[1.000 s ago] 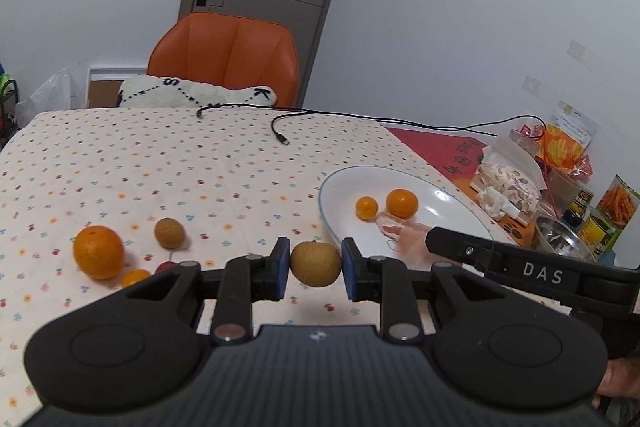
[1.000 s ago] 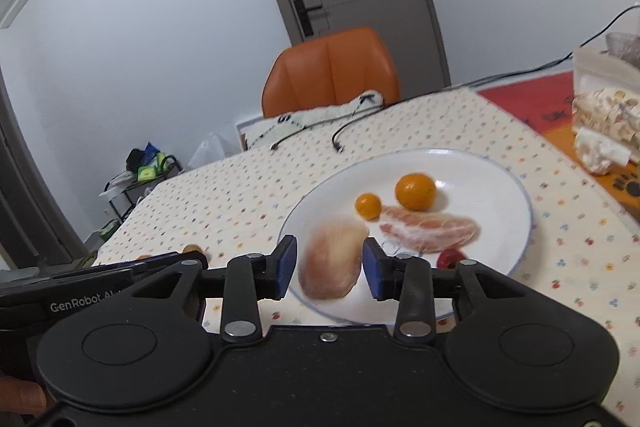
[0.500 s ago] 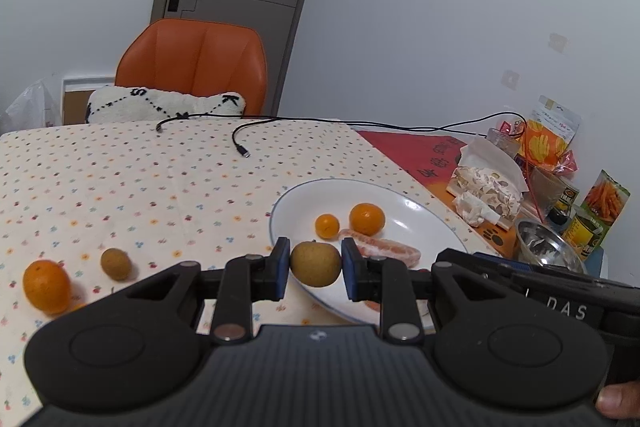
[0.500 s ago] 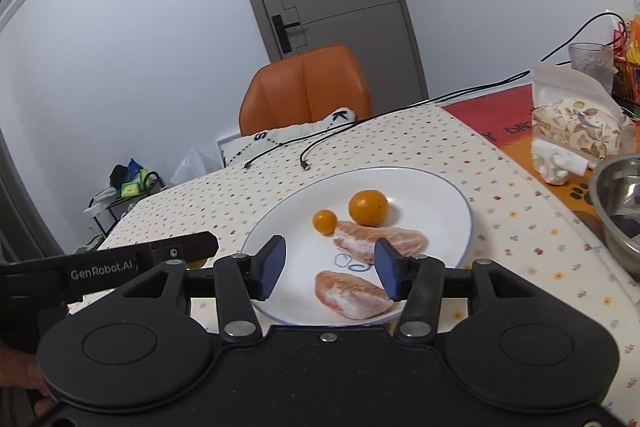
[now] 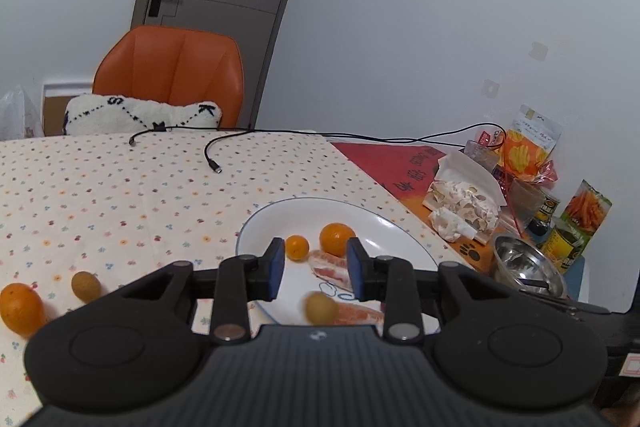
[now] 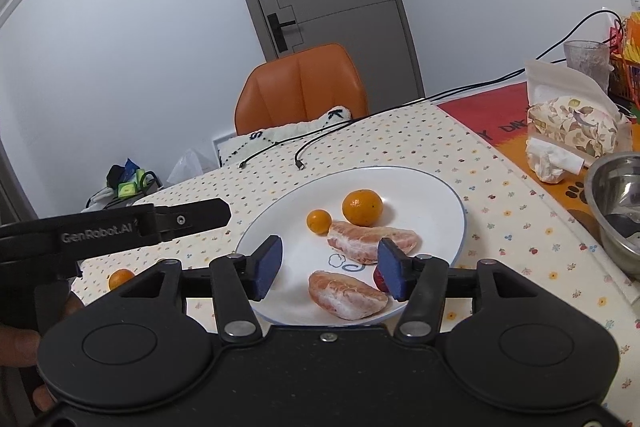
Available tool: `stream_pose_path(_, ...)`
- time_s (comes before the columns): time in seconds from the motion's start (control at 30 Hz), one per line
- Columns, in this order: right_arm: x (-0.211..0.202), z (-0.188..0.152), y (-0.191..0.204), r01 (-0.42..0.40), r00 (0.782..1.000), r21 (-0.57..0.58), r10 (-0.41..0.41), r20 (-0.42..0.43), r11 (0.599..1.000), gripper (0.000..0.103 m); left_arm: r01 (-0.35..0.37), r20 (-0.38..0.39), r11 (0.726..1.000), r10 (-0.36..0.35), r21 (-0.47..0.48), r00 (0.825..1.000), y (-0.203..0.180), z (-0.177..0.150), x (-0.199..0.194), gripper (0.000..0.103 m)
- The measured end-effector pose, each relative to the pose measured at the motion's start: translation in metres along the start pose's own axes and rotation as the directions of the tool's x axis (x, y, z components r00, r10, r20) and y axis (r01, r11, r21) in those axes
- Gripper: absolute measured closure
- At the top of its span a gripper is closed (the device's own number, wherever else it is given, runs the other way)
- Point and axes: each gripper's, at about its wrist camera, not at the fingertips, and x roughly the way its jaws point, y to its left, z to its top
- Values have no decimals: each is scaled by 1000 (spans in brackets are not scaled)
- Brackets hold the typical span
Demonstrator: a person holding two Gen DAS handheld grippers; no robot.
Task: Organize fruits
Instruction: 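Lower the kiwi onto the plate and open the left tool, then move both open tools back over the remaining fruit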
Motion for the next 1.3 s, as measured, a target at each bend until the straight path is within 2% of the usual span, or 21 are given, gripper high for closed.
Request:
stream_pose_path(0.1, 2, -1, 4, -11, 1000, -5, 10, -8, 1000, 49, -27, 2, 999, 27, -18, 1000, 7, 0, -5, 57)
stream_pose_path(0.27, 5, -2, 14, -33, 999, -19, 33, -16, 999, 45, -63, 3, 997, 63, -40, 998, 21, 1, -14, 51)
stream_pose_path(0.6, 13, -1, 31, -69, 997, -34, 68, -26, 997, 38, -135, 19, 989, 137, -55, 990, 42, 0, -32, 28)
stream_pose_path(0.83, 18, 1, 43, -112, 993, -46, 110, -37, 993, 31, -186, 14, 979, 188, -86, 982, 60, -2, -42, 25)
stream_pose_path(1.3, 37, -4, 63, -180, 981, -51, 176, -77, 982, 27, -277, 12, 953, 280, -121, 960, 91, -11, -62, 24)
